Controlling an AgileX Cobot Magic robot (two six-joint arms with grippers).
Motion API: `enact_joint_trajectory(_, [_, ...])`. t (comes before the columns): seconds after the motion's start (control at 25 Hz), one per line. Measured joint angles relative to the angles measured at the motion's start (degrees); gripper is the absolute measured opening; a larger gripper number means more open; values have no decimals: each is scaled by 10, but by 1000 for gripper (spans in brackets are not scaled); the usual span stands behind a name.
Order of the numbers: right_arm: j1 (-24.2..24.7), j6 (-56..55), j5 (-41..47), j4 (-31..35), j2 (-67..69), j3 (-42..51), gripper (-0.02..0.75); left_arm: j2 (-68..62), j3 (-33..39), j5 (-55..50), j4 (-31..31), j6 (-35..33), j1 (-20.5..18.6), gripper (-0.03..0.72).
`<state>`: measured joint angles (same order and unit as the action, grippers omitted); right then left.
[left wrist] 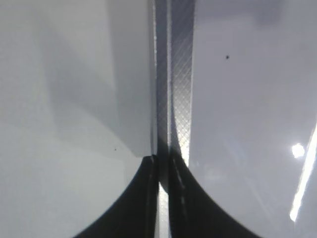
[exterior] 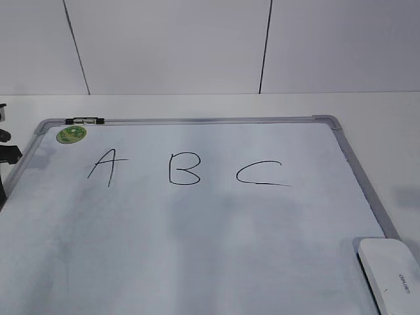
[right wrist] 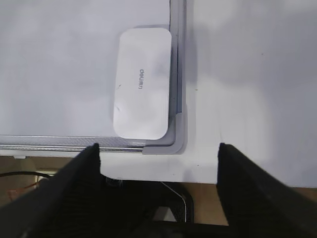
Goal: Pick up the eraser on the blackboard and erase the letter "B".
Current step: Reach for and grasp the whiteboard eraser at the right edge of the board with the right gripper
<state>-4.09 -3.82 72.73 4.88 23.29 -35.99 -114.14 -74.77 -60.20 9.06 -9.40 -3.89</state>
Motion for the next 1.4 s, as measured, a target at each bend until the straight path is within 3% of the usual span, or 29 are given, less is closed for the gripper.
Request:
enact_joint_trajectory(0.72, [0,-25,-9,44,204,0,549,0,-1,-2,4,0,-1,13])
enact_joint_trajectory(1.0, [0,-28,-13,48,280,-2,643,0,-1,-3,4,0,-1,13])
enact_joint_trajectory(1.4, [0,-6,-86,69,397,-4,652,0,-1,-3,4,0,-1,13])
